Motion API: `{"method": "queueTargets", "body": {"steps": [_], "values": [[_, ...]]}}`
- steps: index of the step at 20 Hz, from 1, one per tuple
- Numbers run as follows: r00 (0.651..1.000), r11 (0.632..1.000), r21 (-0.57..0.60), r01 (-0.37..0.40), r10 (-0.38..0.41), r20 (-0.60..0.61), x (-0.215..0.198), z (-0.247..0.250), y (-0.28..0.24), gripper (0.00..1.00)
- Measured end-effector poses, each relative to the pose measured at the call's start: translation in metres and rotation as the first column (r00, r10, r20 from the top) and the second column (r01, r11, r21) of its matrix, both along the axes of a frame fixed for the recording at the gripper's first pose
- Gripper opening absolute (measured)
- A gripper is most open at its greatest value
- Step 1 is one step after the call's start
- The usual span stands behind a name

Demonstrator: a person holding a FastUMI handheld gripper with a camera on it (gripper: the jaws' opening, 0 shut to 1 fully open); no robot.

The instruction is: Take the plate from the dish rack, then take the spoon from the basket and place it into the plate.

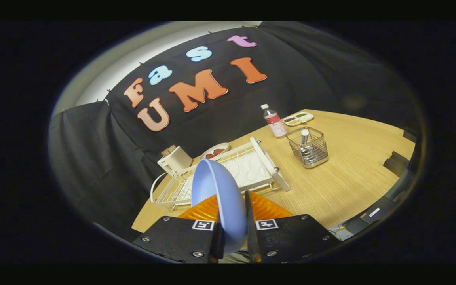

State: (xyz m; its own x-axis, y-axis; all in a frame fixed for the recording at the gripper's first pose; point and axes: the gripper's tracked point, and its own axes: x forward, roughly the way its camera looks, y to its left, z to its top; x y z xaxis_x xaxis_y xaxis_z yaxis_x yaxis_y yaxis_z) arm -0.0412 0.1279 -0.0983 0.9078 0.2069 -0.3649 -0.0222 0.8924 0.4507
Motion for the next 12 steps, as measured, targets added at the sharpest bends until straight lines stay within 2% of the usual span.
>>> {"method": "queueTargets", "body": {"steps": [7,12], "values": [[0.994,0.997,0.072,0.026,-0.018,-0.107,-0.009,-0.048,-0.003,0.24],[0.99,0.994,0.102,0.034,-0.019,-0.142,-0.008,-0.062,-0.005,0.24]]}}
